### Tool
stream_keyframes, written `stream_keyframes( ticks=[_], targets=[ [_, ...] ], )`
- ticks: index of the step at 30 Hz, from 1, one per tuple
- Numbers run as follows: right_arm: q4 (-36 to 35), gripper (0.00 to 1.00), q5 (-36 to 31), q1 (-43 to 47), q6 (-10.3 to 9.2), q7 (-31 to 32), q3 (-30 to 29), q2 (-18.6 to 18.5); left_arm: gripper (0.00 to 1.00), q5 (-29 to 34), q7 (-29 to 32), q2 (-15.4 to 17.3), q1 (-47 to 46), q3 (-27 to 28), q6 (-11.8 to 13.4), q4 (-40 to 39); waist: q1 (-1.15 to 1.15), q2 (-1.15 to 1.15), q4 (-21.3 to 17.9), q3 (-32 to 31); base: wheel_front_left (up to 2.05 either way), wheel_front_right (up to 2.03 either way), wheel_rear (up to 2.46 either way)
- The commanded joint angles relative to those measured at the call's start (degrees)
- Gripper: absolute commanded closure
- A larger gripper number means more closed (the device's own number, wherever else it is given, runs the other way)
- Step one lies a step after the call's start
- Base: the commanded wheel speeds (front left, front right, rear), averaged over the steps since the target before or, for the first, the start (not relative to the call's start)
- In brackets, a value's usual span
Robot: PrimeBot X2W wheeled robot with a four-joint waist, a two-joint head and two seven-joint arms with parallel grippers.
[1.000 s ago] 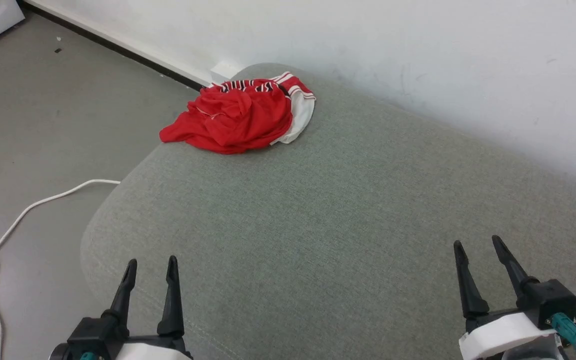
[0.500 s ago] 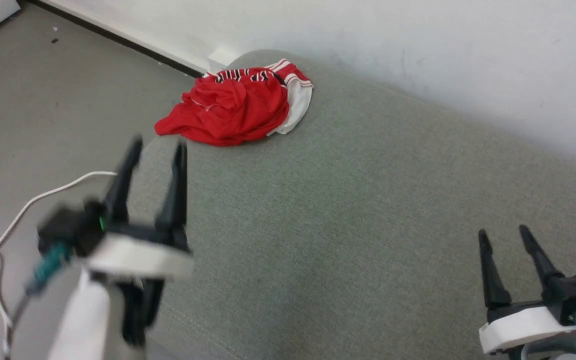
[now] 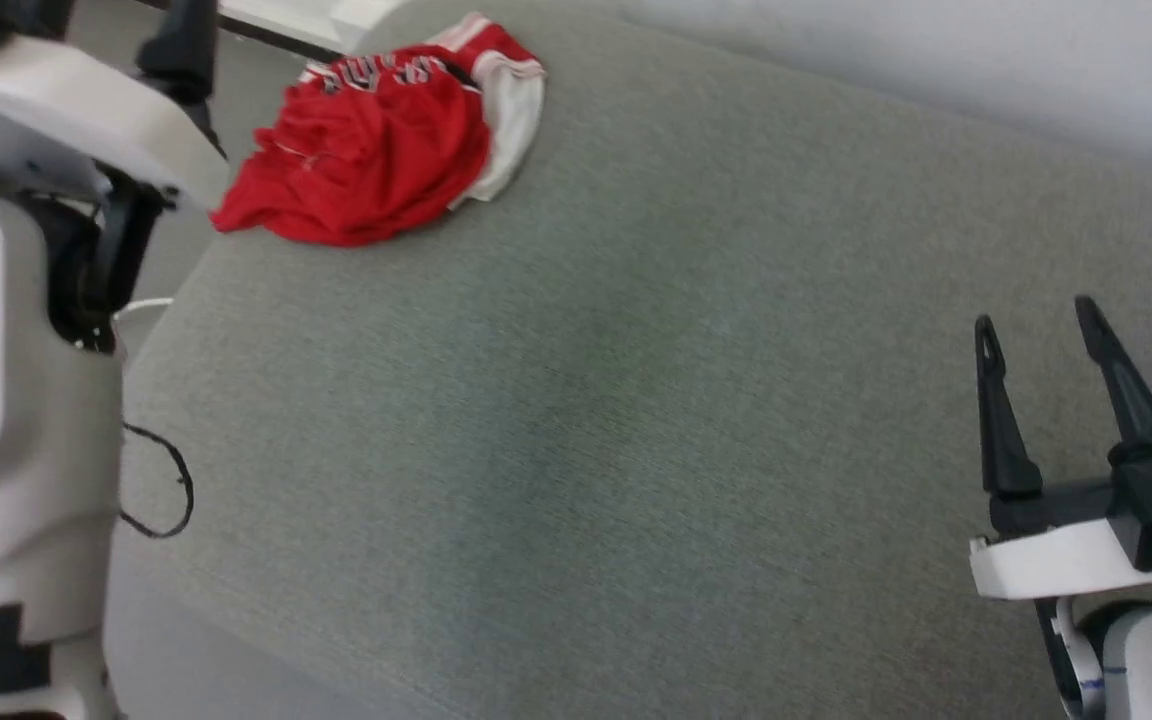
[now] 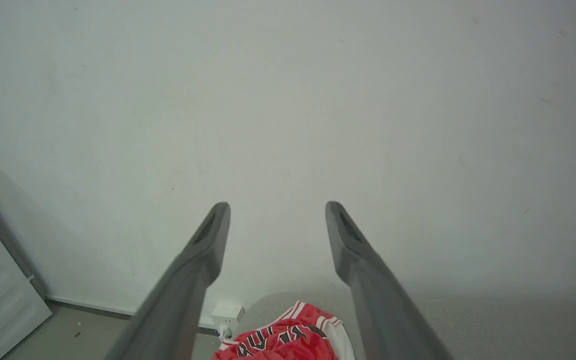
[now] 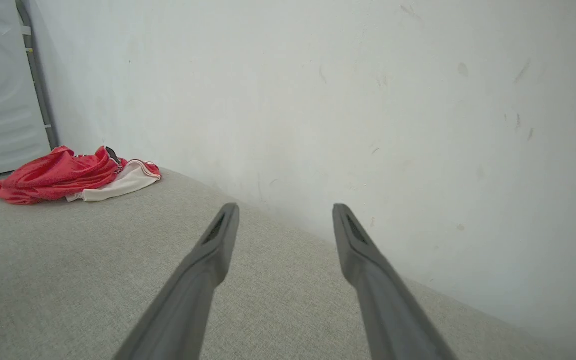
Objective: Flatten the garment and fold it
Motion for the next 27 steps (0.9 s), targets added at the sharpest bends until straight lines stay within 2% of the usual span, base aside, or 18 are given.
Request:
stream_keyframes(
  ticks=[1, 7, 12, 17, 21, 27],
  targets=[
    [-1.23, 0.0, -0.79, -1.17, -0.05, 0.48, 0.34, 0.02, 0.0, -0.92, 0.56, 0.67, -1.82, -0.42, -0.37, 2.13, -0.01, 0.0, -5.4, 6.57, 0.0, 0.0, 0.0],
    [-6.54, 0.0, -2.78, -3.46, -0.05, 3.49, 2.7, -0.55, 0.0, -3.45, 3.59, 5.81, -6.01, -5.37, -0.42, 10.29, -0.01, 0.0, -9.59, 12.46, 0.0, 0.0, 0.0],
    [-10.94, 0.0, -3.3, -5.09, -0.05, 5.5, 3.73, -1.75, 0.0, -6.85, 7.34, 8.77, -6.99, -8.9, -0.43, 16.13, -0.01, 0.0, -12.34, 15.94, 0.0, 0.0, 0.0],
    [-14.4, 0.0, -3.6, -5.35, -0.05, 7.62, 3.14, -2.89, 0.0, -12.33, 14.27, 9.62, -7.26, -10.5, -0.43, 20.97, -0.01, 0.0, -13.53, 19.04, 0.0, 0.0, 0.0],
    [-15.86, 0.0, -3.41, -5.39, -0.05, 8.46, 3.05, -3.36, 0.0, -13.67, 17.88, 10.69, -7.57, -11.87, -0.43, 24.1, -0.01, 0.0, -14.23, 20.93, 0.0, 0.0, 0.0],
    [-17.43, 0.0, -3.4, -5.5, -0.05, 9.32, 2.83, -3.71, 0.0, -13.06, 16.88, 11.95, -8.57, -12.46, -0.18, 28.85, -0.01, 0.0, -15.37, 23.3, 0.0, 0.0, 0.0]
  ],
)
